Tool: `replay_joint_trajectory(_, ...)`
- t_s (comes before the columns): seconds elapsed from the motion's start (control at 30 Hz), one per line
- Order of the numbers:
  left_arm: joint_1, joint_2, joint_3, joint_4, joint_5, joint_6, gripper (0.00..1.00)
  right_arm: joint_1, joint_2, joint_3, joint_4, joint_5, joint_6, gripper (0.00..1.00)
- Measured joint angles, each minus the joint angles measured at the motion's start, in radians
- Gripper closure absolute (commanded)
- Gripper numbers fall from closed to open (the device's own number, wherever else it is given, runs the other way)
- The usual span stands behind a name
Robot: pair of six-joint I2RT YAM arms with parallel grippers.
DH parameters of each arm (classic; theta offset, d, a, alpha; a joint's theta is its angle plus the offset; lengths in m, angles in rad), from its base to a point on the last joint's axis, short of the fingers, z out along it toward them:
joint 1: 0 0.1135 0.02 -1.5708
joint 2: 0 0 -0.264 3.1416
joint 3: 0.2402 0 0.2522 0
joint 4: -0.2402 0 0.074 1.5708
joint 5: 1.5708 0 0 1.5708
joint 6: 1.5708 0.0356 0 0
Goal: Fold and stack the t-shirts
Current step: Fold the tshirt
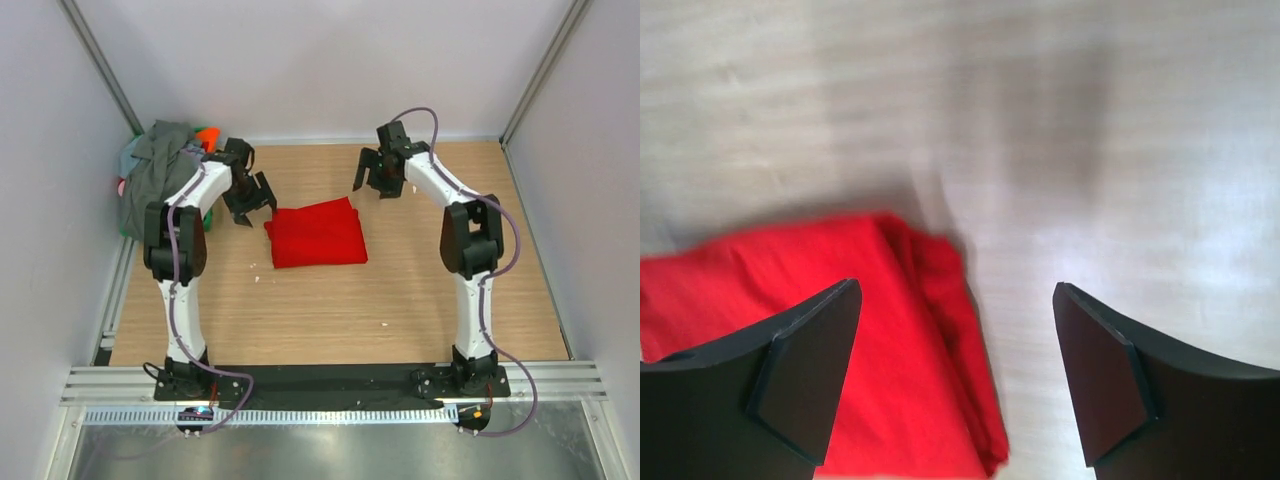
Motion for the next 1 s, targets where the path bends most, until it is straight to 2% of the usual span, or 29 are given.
replay_joint_trajectory(0.13,-0.012,-0.122,-0.076,0.000,-0.019,0.003,0.24,0.004,-0.211,-0.301,0.054,-0.033,0.001,0.16)
replay_joint_trajectory(0.3,-0.016,-0.400,-0.247,0.047,-0.031,0.002,0.30,0.022,-0.476,-0.602,0.212,-0.143,0.033,0.17)
replay_joint_trajectory(0.33,-0.015,-0.460,-0.300,0.083,-0.020,0.000,0.28,0.027,-0.513,-0.646,0.246,-0.170,0.040,0.17)
replay_joint_trajectory(0.37,-0.015,-0.514,-0.359,0.121,-0.002,-0.003,0.19,0.034,-0.542,-0.688,0.286,-0.198,0.050,0.18)
replay_joint_trajectory(0.47,-0.014,-0.635,-0.556,0.275,0.091,-0.028,0.08,0.044,-0.555,-0.753,0.363,-0.261,0.066,0.19)
replay_joint_trajectory(0.6,-0.016,-0.672,-0.803,0.496,0.215,-0.076,0.05,0.052,-0.557,-0.855,0.418,-0.320,0.087,0.19)
replay_joint_trajectory(0.7,-0.016,-0.673,-0.931,0.616,0.270,-0.104,0.05,0.055,-0.573,-0.917,0.429,-0.342,0.090,0.19)
replay_joint_trajectory(0.83,-0.017,-0.683,-1.020,0.771,0.316,-0.129,0.06,0.055,-0.647,-0.991,0.441,-0.356,0.092,0.19)
replay_joint_trajectory(1.0,-0.018,-0.708,-1.052,0.932,0.335,-0.136,0.06,0.055,-0.743,-1.071,0.468,-0.370,0.102,0.19)
